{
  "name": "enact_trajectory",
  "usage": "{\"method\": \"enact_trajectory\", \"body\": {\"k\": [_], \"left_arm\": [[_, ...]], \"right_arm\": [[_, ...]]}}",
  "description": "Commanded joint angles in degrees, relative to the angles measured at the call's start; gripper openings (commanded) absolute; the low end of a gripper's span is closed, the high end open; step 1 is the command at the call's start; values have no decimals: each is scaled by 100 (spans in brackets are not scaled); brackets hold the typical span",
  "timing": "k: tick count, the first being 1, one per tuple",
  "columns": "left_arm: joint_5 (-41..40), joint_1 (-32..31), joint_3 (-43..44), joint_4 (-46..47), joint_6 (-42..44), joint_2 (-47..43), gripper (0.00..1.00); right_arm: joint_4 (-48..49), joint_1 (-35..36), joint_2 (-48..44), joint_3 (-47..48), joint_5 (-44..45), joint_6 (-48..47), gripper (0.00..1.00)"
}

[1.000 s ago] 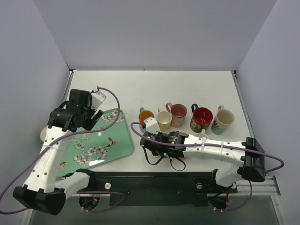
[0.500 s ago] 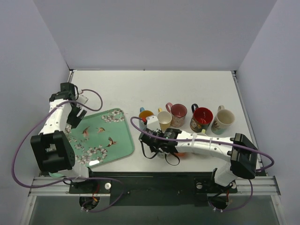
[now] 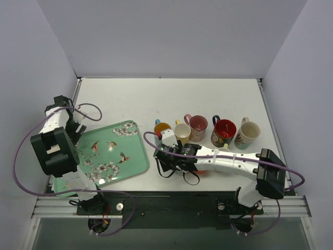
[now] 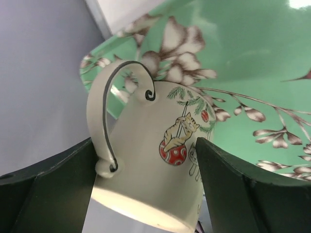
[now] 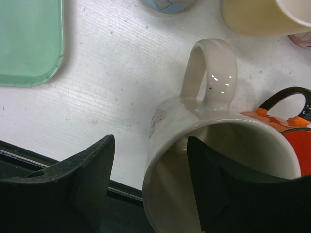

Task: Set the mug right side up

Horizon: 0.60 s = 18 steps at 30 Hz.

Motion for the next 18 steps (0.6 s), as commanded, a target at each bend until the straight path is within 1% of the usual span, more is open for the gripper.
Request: {"method": "enact_trajectory", "body": {"k": [1, 5, 9, 11, 14, 18], "left_arm": [[956, -7, -486, -631, 396, -412, 87], [1354, -156, -970, -1090, 757, -983, 86], [1565, -271, -1199, -1398, 1170, -1458, 86], [1347, -376, -1313, -1145, 1206, -1651, 86], [864, -491, -1525, -468, 1250, -1714, 86], [432, -500, -1552, -291, 1347, -1363, 84]], "right_arm": [[-351, 35, -376, 188, 407, -96, 57], [-377, 35, -499, 153, 530, -139, 57], [-421, 26, -587, 109, 618, -192, 57], [-421, 18, -622, 92, 627, -219, 57], [-456, 9, -622, 91, 627, -254, 57], [-474, 9, -675, 83, 653, -245, 57]]}}
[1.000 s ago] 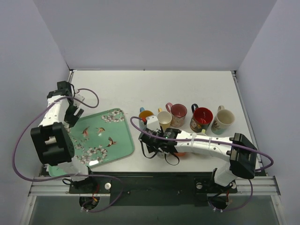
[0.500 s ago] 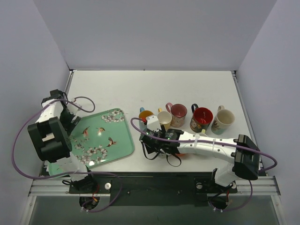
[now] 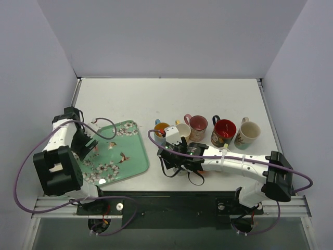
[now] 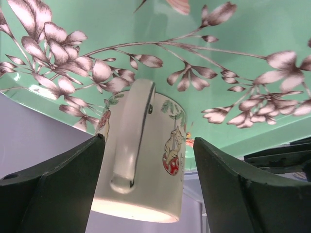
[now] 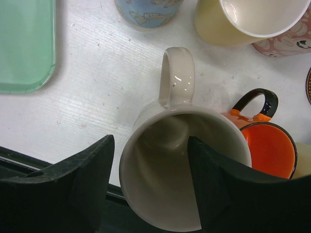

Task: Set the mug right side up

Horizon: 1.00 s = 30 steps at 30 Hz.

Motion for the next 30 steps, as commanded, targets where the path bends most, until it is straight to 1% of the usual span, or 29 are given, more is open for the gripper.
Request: {"method": "enact_trajectory", "body": {"k": [1, 4, 5, 6, 7, 8, 10, 13, 15, 17, 18, 19, 20, 21, 22, 23, 24, 25, 26, 27, 28, 29, 30], "left_arm": [[-567, 20, -26, 477, 252, 344, 82], [-857, 29, 9, 591, 182, 652, 57], [-875, 21, 18, 582, 147, 670, 53], [-876, 21, 27, 582, 138, 670, 44], [-850, 12, 27, 521, 129, 644, 40], [-745, -14, 44, 477, 111, 540, 23], [-526, -41, 106, 372, 111, 320, 0], [-235, -146, 325, -136, 32, 38, 0], [99, -216, 702, -496, -21, -234, 0], [694, -304, 1105, -822, -91, -620, 0], [828, -331, 1265, -963, -143, -726, 0], [1299, -348, 1649, -1199, -196, -901, 0], [1574, -375, 1836, -1358, -301, -999, 0], [2064, -401, 2255, -1430, -406, -1139, 0], [2391, -419, 2468, -1517, -599, -1201, 0], [3029, -515, 2775, -1536, -688, -1332, 0], [3305, -594, 2926, -1492, -932, -1394, 0], [3778, -795, 3127, -1440, -1100, -1499, 0], [3939, -962, 3225, -1309, -1511, -1561, 0], [4341, -1277, 3409, -1264, -1663, -1649, 0], [4510, -1419, 3489, -1081, -2021, -1702, 0], [4843, -1778, 3638, -966, -2390, -1772, 0], [4977, -1912, 3717, -791, -2559, -1799, 0]], "right_arm": [[-262, 2, -271, 74, 280, -79, 57], [-297, 20, -359, 48, 350, -44, 62], [-314, 20, -420, 39, 359, -35, 64], [-358, 29, -464, 47, 385, -35, 65], [-393, 29, -543, 65, 394, -26, 66], [-411, 37, -587, 56, 403, -35, 67], [-446, 37, -780, 91, 377, -79, 70], [-464, 64, -964, 179, 298, -254, 72], [-455, 73, -1123, 249, 184, -421, 72], [-316, 73, -1351, 267, -18, -657, 73], [-236, 64, -1517, 259, -80, -746, 74], [-53, 55, -1597, 232, -202, -877, 75], [45, 55, -1798, 215, -308, -966, 76], [263, 46, -1879, 188, -492, -1132, 76], [379, 38, -2062, 153, -615, -1273, 76], [632, 20, -2134, 153, -834, -1353, 77], [748, -6, -2291, 144, -923, -1467, 77], [992, -33, -2371, 136, -1133, -1511, 79], [1299, -94, -2485, 144, -1248, -1546, 79], [1450, -138, -2529, 127, -1606, -1547, 80], [1861, -251, -2617, 83, -1862, -1495, 81], [2117, -313, -2635, 74, -2317, -1459, 83], [2529, -462, -2627, 74, -2661, -1363, 83]]}}
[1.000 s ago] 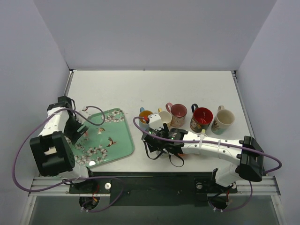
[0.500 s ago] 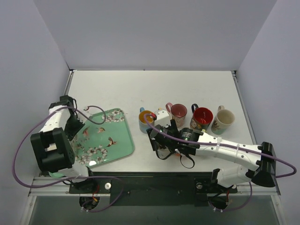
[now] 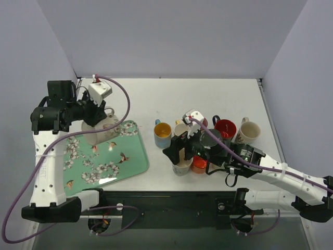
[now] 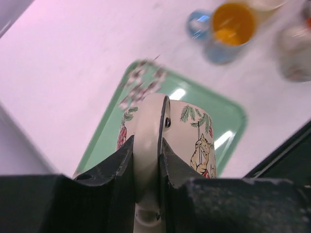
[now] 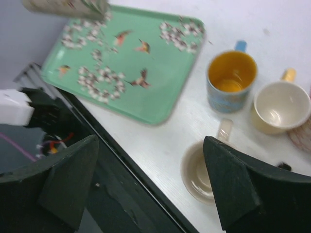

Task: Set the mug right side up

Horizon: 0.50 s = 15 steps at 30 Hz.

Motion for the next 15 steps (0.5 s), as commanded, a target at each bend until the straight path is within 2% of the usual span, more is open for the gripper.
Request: {"method": "enact_trajectory", "body": {"k": [1, 4, 7, 9, 13, 15], "left_arm": [[2004, -978, 710, 286, -1576, -278, 0], [2594, -1306, 984, 715, -2218, -217, 0], [3288, -1411, 1160, 972, -2711, -129, 0], [3325, -1526, 1204, 1156, -2939, -146, 0], [3386, -1719, 915, 1806, -3283, -295, 0], [3395, -1816, 712, 2228, -3450, -357, 0]], "right_arm": [[1651, -389, -87, 69, -1725, -1, 84], [2493, -609, 202, 245, -2080, 351, 84], [2796, -644, 475, 394, -2230, 457, 84], [2734, -697, 712, 579, -2212, 501, 84], [3348, -697, 1037, 702, -2862, 843, 84], [3585, -697, 1196, 781, -3047, 992, 81]]}}
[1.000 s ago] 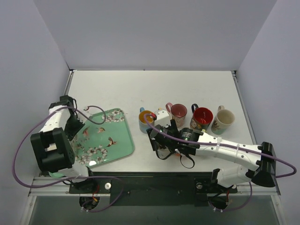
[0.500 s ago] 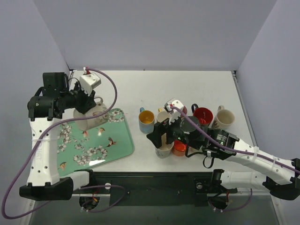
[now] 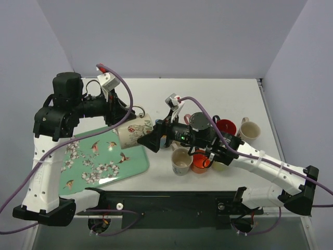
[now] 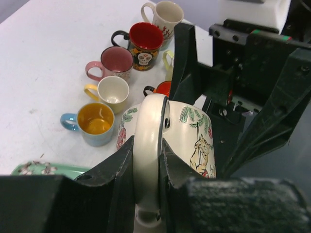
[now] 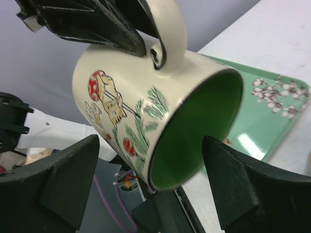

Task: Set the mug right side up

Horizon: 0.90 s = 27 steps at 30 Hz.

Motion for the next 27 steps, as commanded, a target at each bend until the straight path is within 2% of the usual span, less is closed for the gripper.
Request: {"method": "enact_trajectory", "body": {"k": [1, 2, 4, 5, 6, 9, 10, 11, 12, 13, 14, 18, 20, 24, 27], "left_arm": [[545, -192, -129, 1431, -712, -224, 0], [536, -227, -139, 1510, -808, -224, 0], [493, -289, -226, 1572, -862, -180, 0], [457, -298, -288, 1599, -888, -171, 0], [353, -315, -367, 1608, -871, -154, 0], [-104, -316, -420, 1266, -460, -93, 0], [-523, -316, -472, 1100, -371, -109, 10], [-806, -316, -508, 1046, -239, -92, 24], [-1278, -307, -621, 967, -177, -109, 63], [-1631, -307, -683, 949, -89, -162, 78], [-2226, -298, -823, 949, -80, -197, 85], [-4108, -185, -1149, 878, 157, -250, 86], [-4611, -1, -1325, 887, 228, -303, 87], [-4851, 589, -1650, 966, 351, -338, 88], [-4747, 1098, -1957, 1132, 377, -329, 90]], "right_arm": [[1040, -26, 243, 375, -780, 418, 76], [1258, -26, 348, 392, -842, 540, 72], [1531, -9, 550, 445, -1184, 725, 39], [1541, 18, 586, 489, -1229, 743, 15], [1446, 35, 648, 550, -1212, 726, 0], [840, 123, 474, 507, -625, 411, 0], [360, 176, 438, 498, -118, 183, 0], [129, 263, 385, 524, 217, 68, 0], [-396, 334, 350, 542, 838, -168, 0], [-610, 482, 376, 603, 1114, -388, 0], [-1134, 579, 411, 638, 1752, -468, 0], [-2245, 940, 797, 858, 2802, -505, 0], [-2509, 1124, 990, 867, 3032, -408, 0], [-3001, 1301, 1342, 902, 3393, -92, 0], [-3222, 1406, 1675, 1060, 3254, 40, 0]]}}
